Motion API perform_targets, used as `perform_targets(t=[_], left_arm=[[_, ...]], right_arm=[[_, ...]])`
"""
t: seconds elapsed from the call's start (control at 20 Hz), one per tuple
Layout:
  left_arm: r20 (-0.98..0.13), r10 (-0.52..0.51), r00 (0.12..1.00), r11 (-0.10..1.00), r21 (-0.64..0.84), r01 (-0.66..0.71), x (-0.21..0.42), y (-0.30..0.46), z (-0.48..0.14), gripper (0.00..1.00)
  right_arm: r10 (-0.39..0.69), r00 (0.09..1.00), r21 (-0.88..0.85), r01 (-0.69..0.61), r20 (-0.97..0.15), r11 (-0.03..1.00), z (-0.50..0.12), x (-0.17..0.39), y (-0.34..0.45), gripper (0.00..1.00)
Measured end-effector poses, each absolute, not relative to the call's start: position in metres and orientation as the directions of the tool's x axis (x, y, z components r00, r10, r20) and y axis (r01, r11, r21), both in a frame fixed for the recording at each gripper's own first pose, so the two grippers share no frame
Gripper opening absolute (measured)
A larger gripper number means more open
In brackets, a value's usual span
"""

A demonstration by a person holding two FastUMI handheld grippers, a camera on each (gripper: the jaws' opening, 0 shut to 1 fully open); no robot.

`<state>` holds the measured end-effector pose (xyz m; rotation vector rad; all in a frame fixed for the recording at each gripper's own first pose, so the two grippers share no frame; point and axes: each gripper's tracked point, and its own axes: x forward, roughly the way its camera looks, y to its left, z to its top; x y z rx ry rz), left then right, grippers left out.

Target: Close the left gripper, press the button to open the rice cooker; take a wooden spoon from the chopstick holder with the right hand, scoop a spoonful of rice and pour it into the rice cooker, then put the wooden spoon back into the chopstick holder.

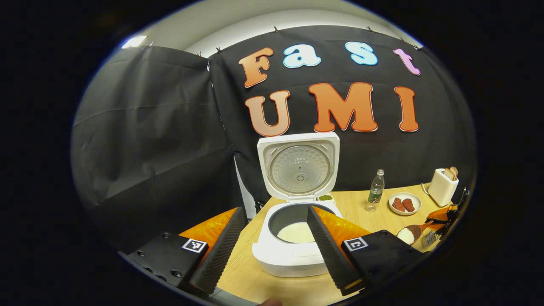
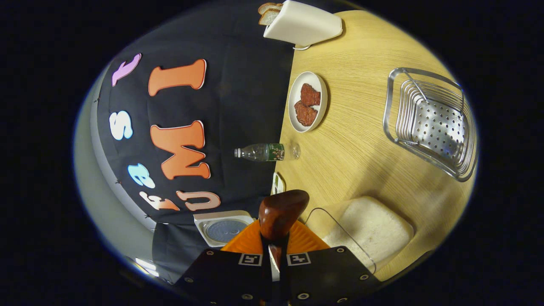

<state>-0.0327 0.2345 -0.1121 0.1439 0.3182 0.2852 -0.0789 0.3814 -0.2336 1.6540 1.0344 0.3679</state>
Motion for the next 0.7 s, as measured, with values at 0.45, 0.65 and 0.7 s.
perform_targets(t=[0.45, 0.65, 0.7], left_arm=[[-0.189, 0.349, 0.918, 0.935, 0.139, -0.327, -0.059, 0.260, -0.082, 1.00], [-0.175, 0.420, 0.890, 0.905, 0.146, -0.398, -0.077, 0.291, -0.079, 0.96], [-0.178, 0.434, 0.883, 0.900, 0.141, -0.413, -0.083, 0.297, -0.079, 0.96]], right_arm=[[0.846, 0.523, 0.894, 0.424, -0.108, -0.147, -0.133, -0.055, 0.451, 0.07], [0.876, 0.477, 0.923, 0.366, -0.076, -0.119, -0.097, -0.045, 0.498, 0.07], [0.883, 0.465, 0.927, 0.357, -0.070, -0.115, -0.089, -0.043, 0.509, 0.07]])
